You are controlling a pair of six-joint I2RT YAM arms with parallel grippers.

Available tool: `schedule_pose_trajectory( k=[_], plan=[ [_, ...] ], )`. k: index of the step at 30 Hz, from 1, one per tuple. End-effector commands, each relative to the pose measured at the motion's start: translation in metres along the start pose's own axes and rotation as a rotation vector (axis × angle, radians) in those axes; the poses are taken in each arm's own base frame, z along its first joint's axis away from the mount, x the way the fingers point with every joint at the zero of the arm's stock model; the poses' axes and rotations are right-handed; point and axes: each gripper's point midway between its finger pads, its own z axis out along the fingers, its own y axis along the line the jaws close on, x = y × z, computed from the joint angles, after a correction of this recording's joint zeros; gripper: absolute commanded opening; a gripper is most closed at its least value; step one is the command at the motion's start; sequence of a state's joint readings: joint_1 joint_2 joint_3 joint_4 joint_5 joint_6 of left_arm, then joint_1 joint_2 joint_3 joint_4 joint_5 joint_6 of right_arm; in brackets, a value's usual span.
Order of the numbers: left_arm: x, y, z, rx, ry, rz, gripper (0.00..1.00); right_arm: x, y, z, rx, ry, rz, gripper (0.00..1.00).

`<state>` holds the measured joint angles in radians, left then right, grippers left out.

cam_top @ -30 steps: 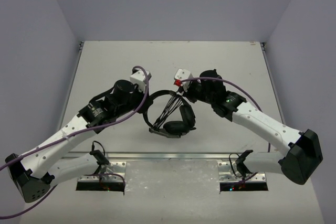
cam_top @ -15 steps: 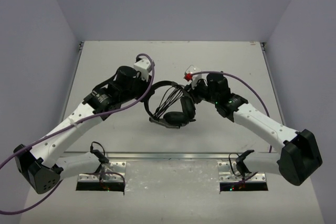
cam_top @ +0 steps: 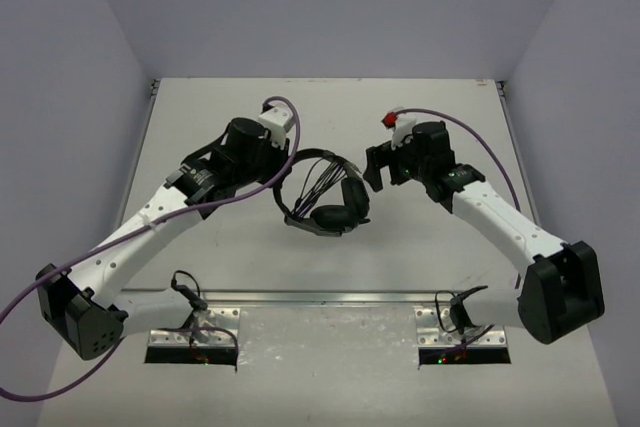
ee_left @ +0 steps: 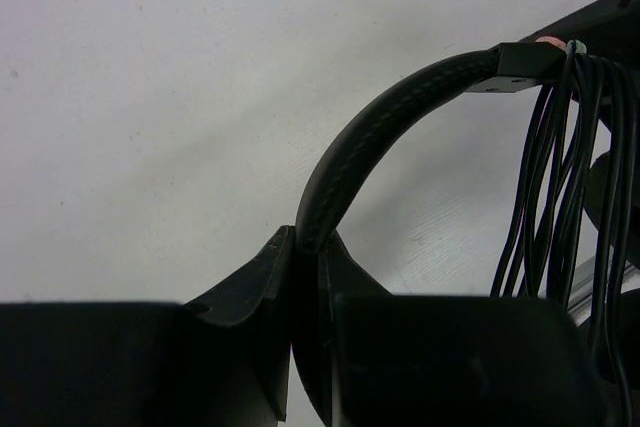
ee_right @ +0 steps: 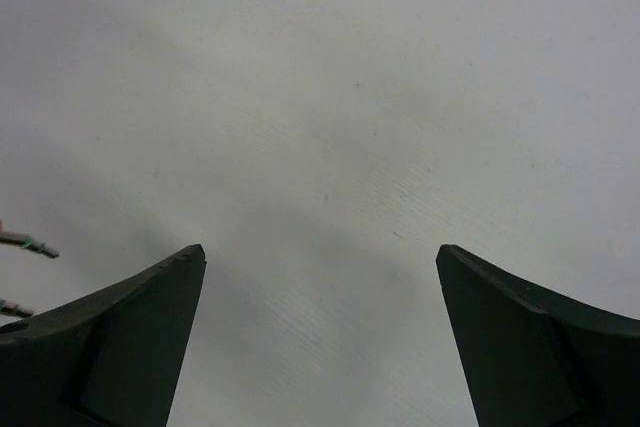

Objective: Wrap the headphones

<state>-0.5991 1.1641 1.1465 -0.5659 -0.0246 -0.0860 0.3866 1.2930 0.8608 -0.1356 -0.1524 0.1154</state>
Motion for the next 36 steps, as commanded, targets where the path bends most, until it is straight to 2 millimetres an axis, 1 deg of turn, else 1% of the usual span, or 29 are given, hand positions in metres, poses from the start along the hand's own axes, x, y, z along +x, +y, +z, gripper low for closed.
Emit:
schedule_pose_trajectory(
  k=[1, 2, 4, 5, 6, 7, 8, 9, 10, 11, 12, 13, 14, 15, 16, 18, 19, 20, 21, 22, 24, 26, 27, 29, 30, 31, 32, 35, 36],
  plan=[
    [-0.039, -0.003, -0.006, 0.024, -0.124, -0.028, 0.0, -0.009, -0.02, -0.008, 0.101, 0.031, 0.13, 0.99],
    [-0.038, -0.002, -0.005, 0.021, -0.121, -0.031, 0.0, -0.005, -0.028, -0.012, 0.137, 0.046, 0.156, 0.99],
    [-0.039, 0.002, -0.002, 0.012, -0.124, -0.027, 0.0, -0.006, -0.044, -0.02, 0.216, 0.049, 0.237, 0.99],
    [-0.039, 0.003, 0.0, 0.009, -0.122, -0.021, 0.0, -0.001, -0.054, -0.03, 0.261, 0.073, 0.285, 0.99],
    [-0.04, 0.005, 0.003, 0.006, -0.125, -0.011, 0.0, -0.007, -0.058, -0.036, 0.284, 0.057, 0.342, 0.99],
    [-0.04, 0.006, 0.005, 0.002, -0.124, -0.002, 0.0, -0.003, -0.059, -0.043, 0.306, 0.076, 0.368, 0.99],
    [-0.039, 0.009, 0.01, -0.005, -0.114, 0.008, 0.0, -0.011, -0.059, -0.054, 0.323, 0.044, 0.399, 0.99],
    [-0.04, 0.005, 0.011, 0.031, -0.111, 0.012, 0.0, -0.015, -0.061, -0.062, 0.343, 0.028, 0.414, 0.99],
    [-0.042, 0.002, 0.013, 0.063, -0.109, 0.024, 0.0, -0.012, -0.057, -0.071, 0.346, 0.04, 0.435, 0.99],
    [-0.04, 0.004, 0.018, 0.096, -0.105, 0.079, 0.01, -0.019, -0.051, -0.084, 0.328, 0.002, 0.458, 0.99],
    [-0.044, -0.003, 0.02, 0.146, -0.12, 0.095, 0.02, -0.02, -0.04, -0.089, 0.277, -0.003, 0.463, 0.99],
    [-0.047, 0.001, 0.021, 0.139, -0.128, 0.094, 0.03, -0.021, -0.035, -0.095, 0.257, -0.019, 0.464, 0.99],
    [-0.046, 0.004, 0.028, 0.127, -0.116, 0.07, 0.04, -0.028, -0.024, -0.108, 0.209, -0.072, 0.452, 0.99],
    [-0.046, 0.004, 0.031, 0.128, -0.104, 0.059, 0.04, -0.02, -0.02, -0.109, 0.191, -0.07, 0.445, 0.99],
    [-0.048, 0.002, 0.035, 0.139, -0.099, 0.053, 0.03, -0.017, -0.017, -0.113, 0.181, -0.073, 0.441, 0.99],
    [-0.042, 0.0, 0.047, 0.159, -0.078, 0.045, 0.02, -0.015, -0.011, -0.124, 0.158, -0.078, 0.411, 0.99],
    [-0.035, 0.002, 0.056, 0.147, -0.055, 0.003, 0.0, -0.016, -0.003, -0.128, 0.124, -0.08, 0.411, 0.99],
    [-0.036, 0.006, 0.062, 0.118, -0.064, -0.034, 0.0, -0.017, 0.001, -0.131, 0.105, -0.086, 0.419, 0.99],
    [-0.036, 0.021, 0.068, 0.021, -0.069, -0.086, 0.0, -0.021, 0.007, -0.14, 0.081, -0.113, 0.425, 0.99],
    [-0.031, 0.026, 0.08, -0.021, -0.048, -0.172, 0.0, -0.024, 0.015, -0.145, 0.046, -0.129, 0.441, 0.99],
    [-0.024, 0.035, 0.099, -0.096, -0.041, -0.307, 0.0, -0.026, 0.02, -0.157, 0.034, -0.188, 0.453, 0.99],
    [-0.021, 0.042, 0.111, -0.153, -0.047, -0.386, 0.0, -0.029, 0.017, -0.166, 0.057, -0.225, 0.45, 0.99],
    [-0.015, 0.042, 0.119, -0.159, -0.032, -0.409, 0.0, -0.026, 0.014, -0.171, 0.08, -0.226, 0.444, 0.99],
    [-0.014, 0.043, 0.125, -0.181, -0.054, -0.443, 0.0, -0.019, 0.004, -0.168, 0.14, -0.218, 0.44, 0.99],
    [-0.014, 0.04, 0.125, -0.186, -0.06, -0.431, 0.0, -0.014, 0.0, -0.16, 0.15, -0.19, 0.433, 0.99],
    [-0.012, 0.042, 0.124, -0.207, -0.063, -0.426, 0.0, -0.014, 0.001, -0.156, 0.141, -0.171, 0.431, 0.99],
    [-0.009, 0.05, 0.122, -0.269, -0.072, -0.427, 0.0, -0.011, 0.009, -0.152, 0.098, -0.134, 0.438, 0.99],
    [-0.01, 0.043, 0.12, -0.284, -0.091, -0.426, 0.0, -0.015, 0.021, -0.142, 0.016, -0.102, 0.47, 0.99],
    [-0.009, 0.04, 0.122, -0.284, -0.087, -0.408, 0.0, -0.014, 0.021, -0.141, 0.016, -0.107, 0.478, 0.99]
  ],
)
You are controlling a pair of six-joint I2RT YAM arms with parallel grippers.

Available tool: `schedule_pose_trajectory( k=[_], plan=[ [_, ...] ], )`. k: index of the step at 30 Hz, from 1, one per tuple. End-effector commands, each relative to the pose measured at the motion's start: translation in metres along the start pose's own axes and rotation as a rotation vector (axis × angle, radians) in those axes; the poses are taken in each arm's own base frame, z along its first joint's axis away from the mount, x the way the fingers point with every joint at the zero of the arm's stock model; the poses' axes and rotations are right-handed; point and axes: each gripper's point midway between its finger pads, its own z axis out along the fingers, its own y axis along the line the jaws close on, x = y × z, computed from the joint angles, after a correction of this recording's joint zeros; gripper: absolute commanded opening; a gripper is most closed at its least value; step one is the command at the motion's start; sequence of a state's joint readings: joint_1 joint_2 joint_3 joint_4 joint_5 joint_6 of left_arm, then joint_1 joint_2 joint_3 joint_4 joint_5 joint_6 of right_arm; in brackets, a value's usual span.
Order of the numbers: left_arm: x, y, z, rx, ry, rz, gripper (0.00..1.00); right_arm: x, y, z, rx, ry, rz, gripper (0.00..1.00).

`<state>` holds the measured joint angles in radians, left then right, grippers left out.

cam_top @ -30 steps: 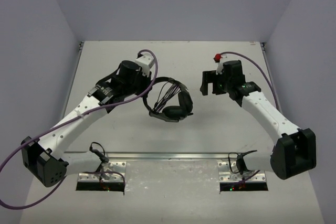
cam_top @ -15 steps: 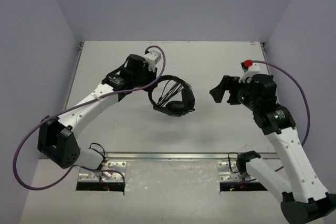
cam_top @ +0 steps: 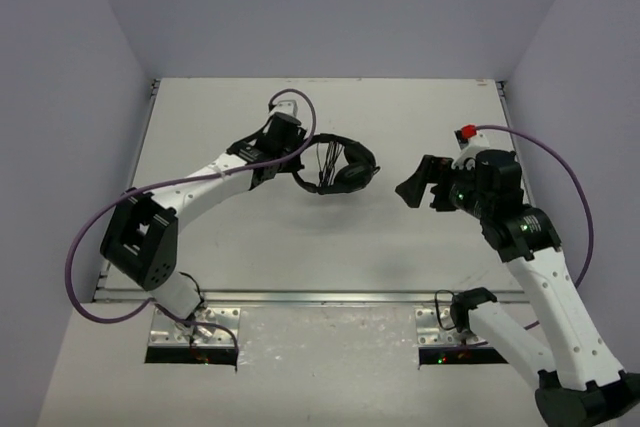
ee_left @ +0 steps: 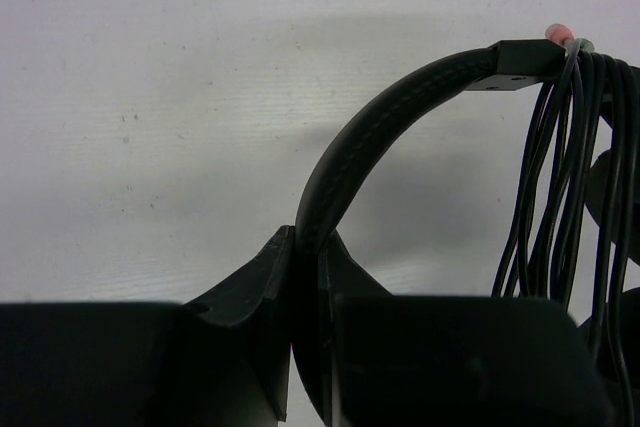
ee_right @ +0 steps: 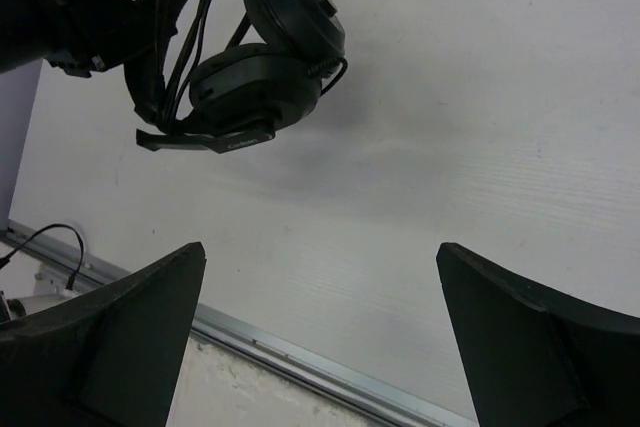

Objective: Wrap the headphones

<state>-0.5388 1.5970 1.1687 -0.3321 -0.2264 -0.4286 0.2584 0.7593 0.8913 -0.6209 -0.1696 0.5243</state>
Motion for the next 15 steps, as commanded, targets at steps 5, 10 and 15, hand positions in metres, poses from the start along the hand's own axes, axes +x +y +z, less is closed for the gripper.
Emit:
schedule_pose_trajectory(
  k=[5, 10, 15],
  plan=[
    [-0.036, -0.031, -0.011, -0.071, -0.18, -0.073, 0.0, 0.005, 0.006, -0.017, -0.024, -0.01, 0.022, 0.99],
    [-0.032, -0.069, 0.016, -0.076, -0.189, -0.15, 0.0, -0.004, -0.004, -0.045, 0.077, -0.043, 0.029, 0.99],
    [-0.001, -0.12, 0.065, -0.103, -0.175, -0.196, 0.0, -0.005, -0.002, -0.075, 0.078, -0.138, 0.088, 0.99]
  ],
)
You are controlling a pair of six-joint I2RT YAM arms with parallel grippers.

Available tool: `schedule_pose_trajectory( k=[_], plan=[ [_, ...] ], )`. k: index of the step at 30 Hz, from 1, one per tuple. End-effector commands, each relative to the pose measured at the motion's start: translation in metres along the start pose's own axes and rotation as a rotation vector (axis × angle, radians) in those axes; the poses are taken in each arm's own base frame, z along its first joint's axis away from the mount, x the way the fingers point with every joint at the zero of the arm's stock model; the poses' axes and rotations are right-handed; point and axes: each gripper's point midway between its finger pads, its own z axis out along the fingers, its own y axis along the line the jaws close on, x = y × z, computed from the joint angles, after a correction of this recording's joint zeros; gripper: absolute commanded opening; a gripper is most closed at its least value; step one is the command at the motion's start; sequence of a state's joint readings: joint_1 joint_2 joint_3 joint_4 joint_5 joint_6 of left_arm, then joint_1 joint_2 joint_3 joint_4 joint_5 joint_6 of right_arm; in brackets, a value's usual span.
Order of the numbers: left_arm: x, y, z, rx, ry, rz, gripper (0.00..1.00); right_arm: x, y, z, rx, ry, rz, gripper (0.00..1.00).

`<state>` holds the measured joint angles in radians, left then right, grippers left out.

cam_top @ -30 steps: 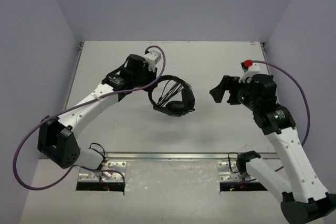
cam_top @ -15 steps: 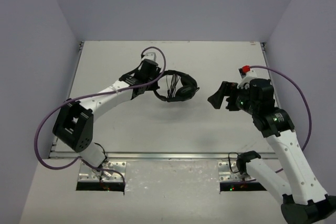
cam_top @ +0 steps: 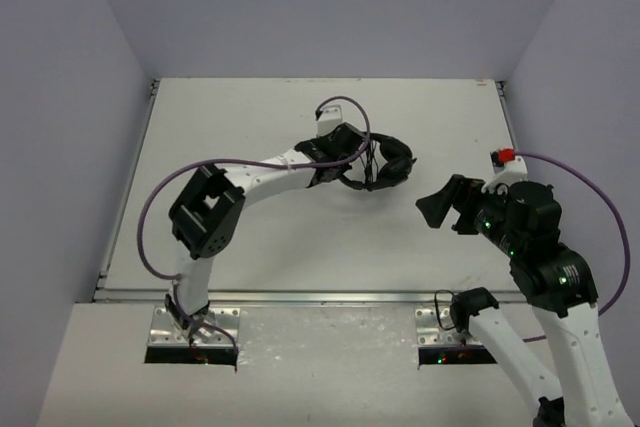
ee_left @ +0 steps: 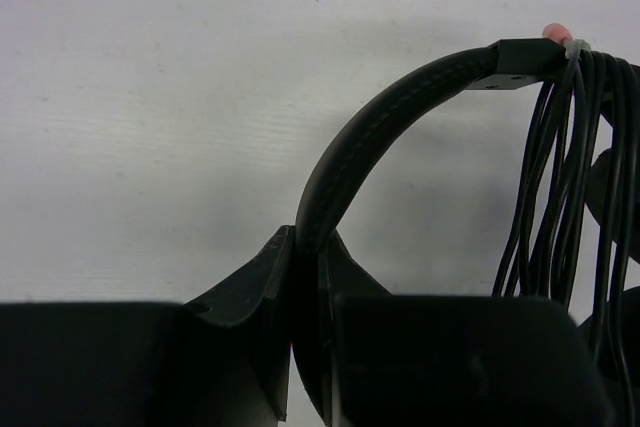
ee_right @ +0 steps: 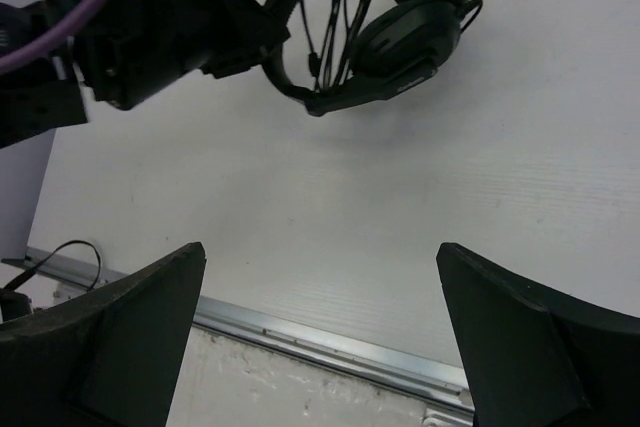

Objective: Wrap the headphones

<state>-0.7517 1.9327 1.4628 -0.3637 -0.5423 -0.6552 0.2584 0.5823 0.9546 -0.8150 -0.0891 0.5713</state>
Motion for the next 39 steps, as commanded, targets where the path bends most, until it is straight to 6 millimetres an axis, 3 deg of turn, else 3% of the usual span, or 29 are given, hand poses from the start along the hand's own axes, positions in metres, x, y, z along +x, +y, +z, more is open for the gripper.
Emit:
schedule_pose_trajectory(
  k=[1, 8, 11, 14, 19, 23, 25, 30, 32, 33, 34, 35, 36, 37, 38, 39],
  plan=[
    [-0.003, -0.047, 0.012, 0.002, -0.094, -0.148, 0.01, -0.006, 0.001, -0.022, 0.011, -0.063, 0.051, 0.99],
    [0.051, -0.147, 0.071, 0.04, -0.067, -0.172, 0.0, 0.01, 0.002, -0.033, -0.035, -0.062, 0.012, 0.99],
    [0.074, -0.167, 0.089, 0.061, -0.032, -0.215, 0.0, 0.019, 0.001, -0.031, -0.052, -0.037, -0.004, 0.99],
    [0.082, -0.179, 0.094, 0.098, -0.035, -0.258, 0.0, 0.03, 0.001, -0.03, -0.073, -0.023, -0.013, 0.99],
    [0.079, -0.209, 0.088, 0.193, -0.047, -0.241, 0.03, 0.042, 0.0, -0.031, -0.105, -0.019, -0.039, 0.99],
    [0.07, -0.208, 0.078, 0.209, -0.053, -0.2, 0.31, 0.043, 0.003, -0.03, -0.125, -0.016, -0.052, 0.99],
    [0.063, -0.203, 0.073, 0.207, -0.054, -0.192, 0.38, 0.041, 0.006, -0.029, -0.141, -0.022, -0.051, 0.99],
    [0.056, -0.186, 0.069, 0.185, -0.029, -0.159, 0.46, 0.04, 0.009, -0.027, -0.156, -0.017, -0.04, 0.99],
    [0.051, -0.177, 0.059, 0.176, -0.034, -0.151, 0.55, 0.04, 0.009, -0.025, -0.156, -0.013, -0.043, 0.99],
    [0.045, -0.173, 0.054, 0.177, -0.048, -0.155, 0.58, 0.041, 0.009, -0.024, -0.156, -0.011, -0.042, 0.99],
    [0.026, -0.174, 0.036, 0.202, -0.071, -0.172, 0.61, 0.041, 0.009, -0.022, -0.156, -0.006, -0.04, 0.99],
    [0.032, -0.162, 0.038, 0.19, -0.07, -0.169, 0.61, 0.042, 0.009, -0.02, -0.156, 0.002, -0.04, 0.99],
    [0.023, -0.158, 0.032, 0.197, -0.085, -0.179, 0.62, 0.042, 0.009, -0.017, -0.153, 0.011, -0.037, 0.99],
    [0.004, -0.156, 0.016, 0.218, -0.11, -0.197, 0.62, 0.041, 0.009, -0.015, -0.154, 0.01, -0.037, 0.99],
    [0.009, -0.143, 0.018, 0.201, -0.104, -0.187, 0.62, 0.042, 0.008, -0.013, -0.15, 0.012, -0.039, 0.99],
    [-0.001, -0.133, 0.017, 0.193, -0.112, -0.195, 0.62, 0.042, 0.007, -0.01, -0.144, 0.021, -0.042, 0.99]
  ],
)
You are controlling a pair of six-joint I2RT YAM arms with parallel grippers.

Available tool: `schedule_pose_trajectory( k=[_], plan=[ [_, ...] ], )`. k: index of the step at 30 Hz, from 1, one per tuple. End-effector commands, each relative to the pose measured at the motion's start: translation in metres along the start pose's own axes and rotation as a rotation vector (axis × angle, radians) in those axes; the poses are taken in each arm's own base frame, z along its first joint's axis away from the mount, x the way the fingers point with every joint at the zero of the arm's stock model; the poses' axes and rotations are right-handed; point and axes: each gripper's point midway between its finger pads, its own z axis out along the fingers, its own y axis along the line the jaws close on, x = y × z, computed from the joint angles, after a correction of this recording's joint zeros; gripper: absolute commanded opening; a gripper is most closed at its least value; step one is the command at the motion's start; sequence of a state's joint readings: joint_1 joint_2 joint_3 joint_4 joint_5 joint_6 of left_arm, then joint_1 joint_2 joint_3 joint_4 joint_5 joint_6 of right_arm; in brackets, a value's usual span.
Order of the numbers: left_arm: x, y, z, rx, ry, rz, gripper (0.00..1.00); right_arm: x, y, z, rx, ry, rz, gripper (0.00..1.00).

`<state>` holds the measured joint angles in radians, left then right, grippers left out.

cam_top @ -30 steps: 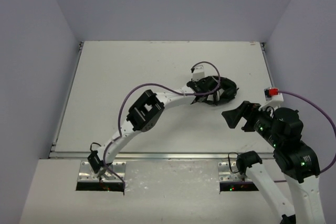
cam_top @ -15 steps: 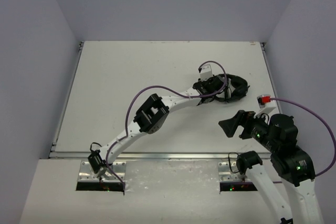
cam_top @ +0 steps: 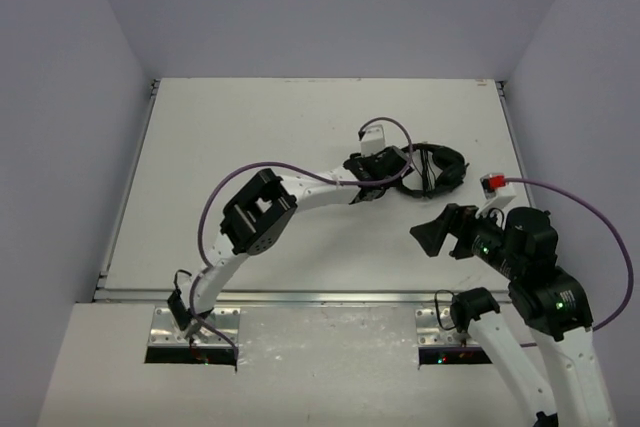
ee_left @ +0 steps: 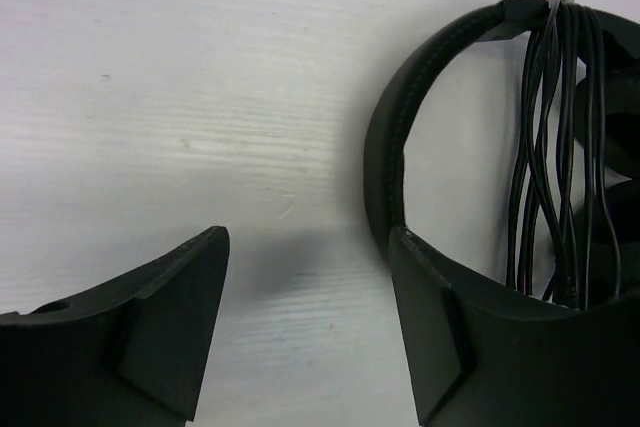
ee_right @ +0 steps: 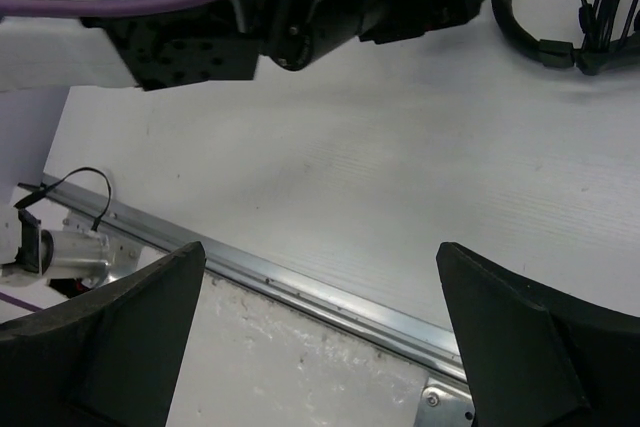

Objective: Wrap the headphones

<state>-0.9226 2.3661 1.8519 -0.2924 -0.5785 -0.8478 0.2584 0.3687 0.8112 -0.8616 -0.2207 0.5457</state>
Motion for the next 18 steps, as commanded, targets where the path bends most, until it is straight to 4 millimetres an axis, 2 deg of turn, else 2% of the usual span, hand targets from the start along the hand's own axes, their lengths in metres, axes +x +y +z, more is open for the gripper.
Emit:
schedule_pose_trajectory(
  k=[1, 2, 3, 4, 5, 6, 8, 9, 11, 12, 13, 14, 15, 16, 17, 18],
  plan=[
    [-0.091, -0.008, -0.048, 0.091, -0.131, -0.103, 0.63, -0.008, 0.001, 0.011, -0.01, -0.006, -0.033, 0.99],
    [-0.099, 0.0, -0.054, 0.089, -0.142, -0.105, 0.64, -0.01, 0.001, 0.011, -0.013, -0.005, -0.05, 0.99],
    [-0.109, 0.019, -0.069, 0.074, -0.154, -0.102, 0.67, -0.011, 0.0, 0.012, -0.01, -0.007, -0.065, 0.99],
    [-0.114, 0.03, -0.08, 0.068, -0.165, -0.069, 0.71, -0.013, -0.003, 0.013, 0.001, -0.008, -0.091, 0.99],
    [-0.126, 0.031, -0.09, 0.104, -0.204, -0.06, 0.96, -0.014, -0.006, 0.015, 0.017, -0.013, -0.096, 0.99],
    [-0.135, 0.048, -0.106, 0.115, -0.207, -0.047, 1.0, -0.017, -0.01, 0.017, 0.038, -0.027, -0.104, 0.99],
    [-0.149, 0.067, -0.118, 0.12, -0.209, 0.008, 1.0, -0.015, -0.017, 0.023, 0.066, -0.017, -0.103, 0.99],
    [-0.167, 0.076, -0.139, 0.117, -0.231, -0.002, 1.0, -0.015, -0.018, 0.025, 0.069, -0.011, -0.101, 0.99],
    [-0.169, 0.105, -0.158, 0.061, -0.229, 0.049, 1.0, -0.013, -0.023, 0.027, 0.095, 0.013, -0.107, 0.99],
    [-0.192, 0.123, -0.187, 0.042, -0.283, 0.019, 1.0, -0.012, -0.029, 0.025, 0.129, 0.023, -0.12, 0.99],
    [-0.181, 0.151, -0.194, -0.015, -0.251, 0.041, 1.0, -0.015, -0.032, 0.022, 0.151, 0.016, -0.129, 0.99],
    [-0.182, 0.167, -0.205, -0.037, -0.259, 0.035, 1.0, -0.016, -0.035, 0.018, 0.175, 0.016, -0.134, 0.99],
    [-0.201, 0.19, -0.235, -0.04, -0.316, -0.012, 1.0, -0.015, -0.042, 0.013, 0.218, 0.024, -0.136, 0.99],
    [-0.184, 0.217, -0.241, -0.094, -0.282, 0.027, 1.0, -0.026, -0.049, 0.004, 0.282, -0.011, -0.139, 0.99],
    [-0.182, 0.233, -0.252, -0.126, -0.298, 0.031, 1.0, -0.03, -0.051, -0.001, 0.31, -0.02, -0.146, 0.99],
    [-0.192, 0.255, -0.282, -0.153, -0.366, 0.002, 1.0, -0.029, -0.055, -0.007, 0.337, -0.009, -0.151, 0.99]
  ],
)
